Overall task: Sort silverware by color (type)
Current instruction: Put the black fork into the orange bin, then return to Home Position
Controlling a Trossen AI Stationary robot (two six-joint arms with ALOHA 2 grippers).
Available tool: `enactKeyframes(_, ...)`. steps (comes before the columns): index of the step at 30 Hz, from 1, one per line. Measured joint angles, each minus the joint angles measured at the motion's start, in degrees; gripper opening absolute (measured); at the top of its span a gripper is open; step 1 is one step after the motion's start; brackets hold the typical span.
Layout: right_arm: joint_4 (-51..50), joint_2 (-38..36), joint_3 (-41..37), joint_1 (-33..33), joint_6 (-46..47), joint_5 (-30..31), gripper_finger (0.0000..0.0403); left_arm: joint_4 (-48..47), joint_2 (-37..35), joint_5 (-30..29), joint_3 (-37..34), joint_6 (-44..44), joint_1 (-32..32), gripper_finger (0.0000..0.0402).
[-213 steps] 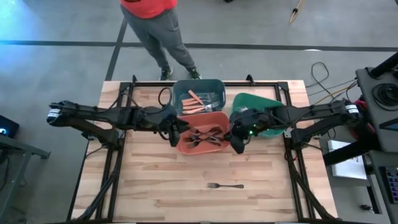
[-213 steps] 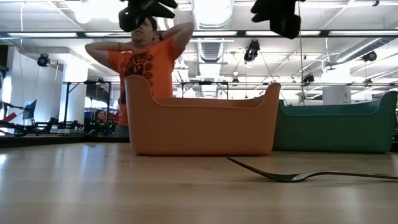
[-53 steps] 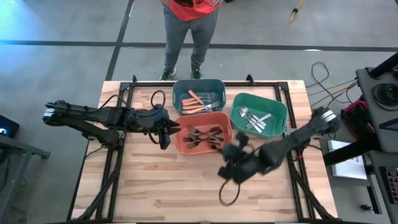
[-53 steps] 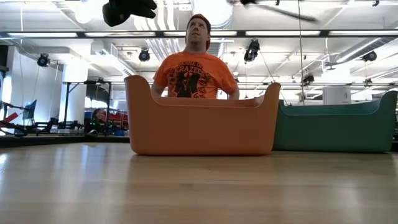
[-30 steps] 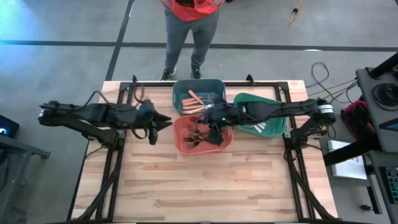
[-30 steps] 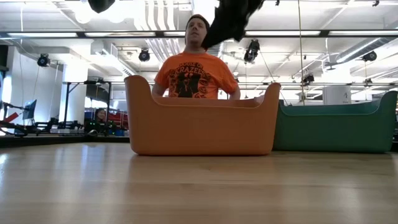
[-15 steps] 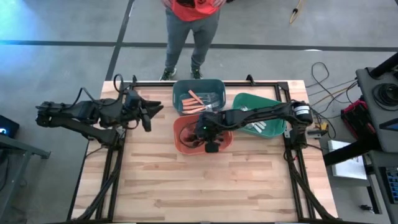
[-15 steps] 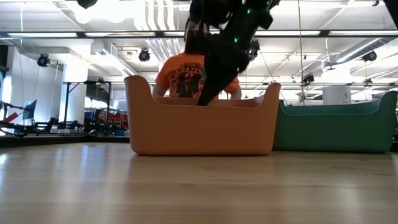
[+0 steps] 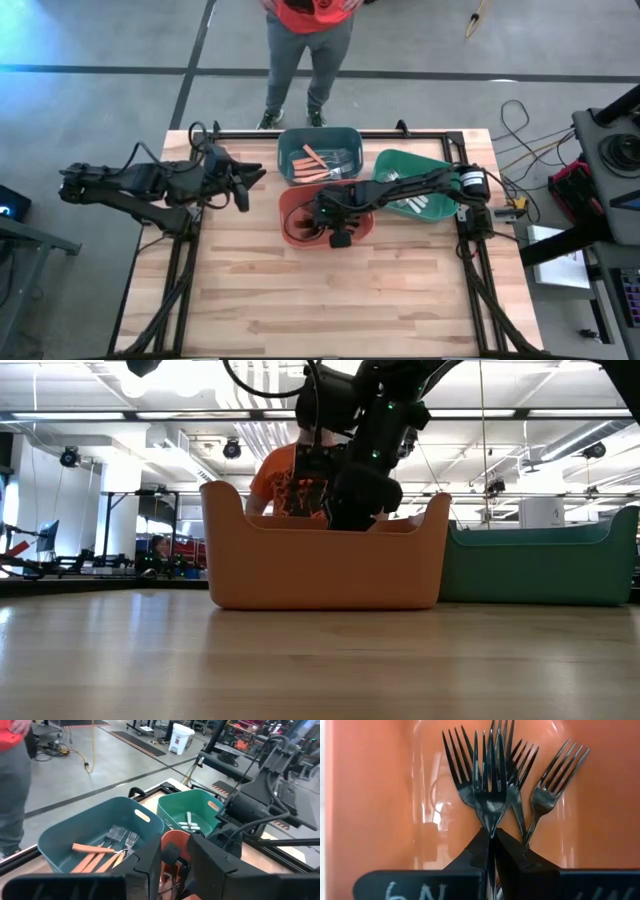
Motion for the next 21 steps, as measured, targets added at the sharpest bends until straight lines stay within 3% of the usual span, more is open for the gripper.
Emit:
enactKeyframes(8, 1.52, -0.24, 0.00, 0.02, 0.28, 0.00, 0.0022, 0.01, 0.23, -1.10, 0.00, -0.22, 0.07, 0.0084)
enactKeyframes(16, 2.13, -0.48, 0.57, -0.09, 4.11, 0.26, 0.0107, 0.01, 0.23, -1.08, 0.00, -0.22, 0.07, 0.0084)
enactKeyframes(21, 1.70, -2.65, 2.08, -0.09, 6.48, -0.04, 0.0129, -0.50, -0.34, -0.63, 0.00, 0.09, 0.05, 0.0084)
